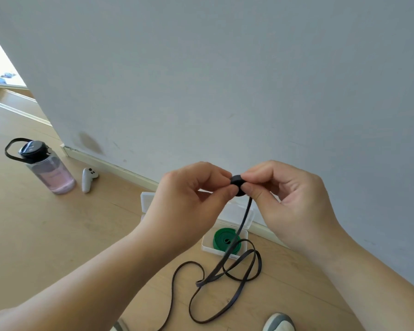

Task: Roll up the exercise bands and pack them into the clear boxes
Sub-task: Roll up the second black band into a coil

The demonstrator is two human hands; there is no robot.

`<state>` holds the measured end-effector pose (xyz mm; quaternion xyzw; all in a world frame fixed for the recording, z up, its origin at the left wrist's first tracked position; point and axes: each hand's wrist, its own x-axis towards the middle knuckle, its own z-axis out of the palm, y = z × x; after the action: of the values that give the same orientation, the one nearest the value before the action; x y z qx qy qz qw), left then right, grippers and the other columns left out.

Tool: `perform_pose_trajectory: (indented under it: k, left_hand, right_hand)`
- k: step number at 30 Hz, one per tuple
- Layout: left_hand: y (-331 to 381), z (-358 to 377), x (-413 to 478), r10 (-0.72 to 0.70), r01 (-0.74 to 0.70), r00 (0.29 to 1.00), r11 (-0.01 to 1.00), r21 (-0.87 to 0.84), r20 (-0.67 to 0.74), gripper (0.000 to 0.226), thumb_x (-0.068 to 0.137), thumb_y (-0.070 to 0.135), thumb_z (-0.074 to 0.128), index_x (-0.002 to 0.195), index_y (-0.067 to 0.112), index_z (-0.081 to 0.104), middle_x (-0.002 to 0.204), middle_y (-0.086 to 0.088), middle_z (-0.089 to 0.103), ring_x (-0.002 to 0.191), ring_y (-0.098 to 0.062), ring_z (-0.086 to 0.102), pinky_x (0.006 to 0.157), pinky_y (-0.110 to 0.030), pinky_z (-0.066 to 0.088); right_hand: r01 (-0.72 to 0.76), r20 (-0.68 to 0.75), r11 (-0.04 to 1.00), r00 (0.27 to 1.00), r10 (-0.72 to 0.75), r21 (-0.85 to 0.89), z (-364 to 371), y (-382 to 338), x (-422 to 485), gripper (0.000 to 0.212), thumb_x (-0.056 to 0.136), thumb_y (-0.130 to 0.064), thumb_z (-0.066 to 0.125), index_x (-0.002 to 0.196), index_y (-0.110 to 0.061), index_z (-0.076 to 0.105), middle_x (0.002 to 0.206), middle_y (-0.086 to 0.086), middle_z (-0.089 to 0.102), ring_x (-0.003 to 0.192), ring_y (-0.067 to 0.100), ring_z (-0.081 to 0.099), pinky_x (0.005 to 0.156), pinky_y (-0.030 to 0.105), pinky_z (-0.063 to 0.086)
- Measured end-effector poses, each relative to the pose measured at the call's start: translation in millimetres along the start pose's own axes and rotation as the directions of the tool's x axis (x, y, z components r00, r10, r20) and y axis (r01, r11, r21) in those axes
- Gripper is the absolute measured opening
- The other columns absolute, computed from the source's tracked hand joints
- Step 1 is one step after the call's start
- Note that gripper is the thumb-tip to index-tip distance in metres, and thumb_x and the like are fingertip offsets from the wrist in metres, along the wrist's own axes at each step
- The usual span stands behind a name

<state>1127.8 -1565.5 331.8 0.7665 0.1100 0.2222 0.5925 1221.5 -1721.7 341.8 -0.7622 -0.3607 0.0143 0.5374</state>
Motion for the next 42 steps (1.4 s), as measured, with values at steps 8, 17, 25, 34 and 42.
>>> perform_pose_trajectory:
  k: [8, 17, 25, 34, 42]
  left_hand:
    - [6, -7, 2, 0.065, -0.073, 0.996, 0.983, 0.169, 0.055, 0.022, 0.082, 0.001, 0.082, 0.09, 0.02, 0.072, 0.083, 0.012, 0.077, 0.08, -0.002, 0.074, 0.075, -0.013, 0.056]
    - [9, -9, 6, -0.132, 0.145, 0.989, 0.906, -0.397, 0.06, 0.028, 0.073, 0.004, 0.086, 0.092, 0.014, 0.069, 0.083, -0.001, 0.072, 0.08, -0.02, 0.069, 0.083, -0.031, 0.061]
    - [4, 0, -1, 0.164, -0.171, 0.985, 0.962, 0.214, 0.049, 0.024, 0.084, 0.003, 0.079, 0.099, 0.02, 0.07, 0.091, 0.014, 0.074, 0.095, -0.005, 0.071, 0.074, -0.02, 0.058]
    - [8, -9, 8, -0.024, 0.024, 1.0, 1.0, 0.005, -0.018, 0.022, 0.083, 0.004, 0.082, 0.089, 0.021, 0.068, 0.088, 0.005, 0.076, 0.087, -0.01, 0.072, 0.078, -0.025, 0.061]
    - [2, -5, 2, -0.089, 0.092, 0.996, 0.985, -0.149, 0.023, 0.025, 0.089, 0.004, 0.077, 0.102, 0.025, 0.069, 0.093, 0.007, 0.073, 0.086, -0.015, 0.074, 0.083, -0.035, 0.062]
  right_hand:
    - [0.126, 0.095, 0.981, 0.989, -0.113, -0.146, -1, 3, 0, 0.022, 0.088, 0.006, 0.073, 0.092, -0.015, 0.077, 0.088, -0.004, 0.074, 0.086, 0.015, 0.072, 0.079, 0.025, 0.058]
    - [-0.211, 0.023, 0.861, 0.974, 0.226, 0.463, 1, -6, 3, 0.017, 0.073, -0.007, 0.079, 0.086, -0.016, 0.079, 0.094, 0.01, 0.081, 0.09, 0.029, 0.078, 0.086, 0.042, 0.063]
    - [0.146, 0.124, 0.976, 0.984, -0.127, -0.164, -3, 3, 2, 0.026, 0.09, 0.009, 0.07, 0.093, -0.016, 0.077, 0.092, -0.006, 0.074, 0.091, 0.015, 0.072, 0.082, 0.029, 0.059]
    - [-0.194, -0.035, 0.961, 0.978, 0.204, 0.195, 2, 0, 2, 0.023, 0.078, 0.0, 0.084, 0.087, -0.021, 0.08, 0.085, -0.001, 0.081, 0.083, 0.017, 0.078, 0.083, 0.032, 0.063]
    - [-0.168, -0.034, 0.939, 0.982, 0.187, 0.301, 6, -5, 2, 0.026, 0.085, 0.005, 0.075, 0.093, -0.019, 0.079, 0.092, 0.001, 0.081, 0.088, 0.02, 0.078, 0.084, 0.03, 0.062]
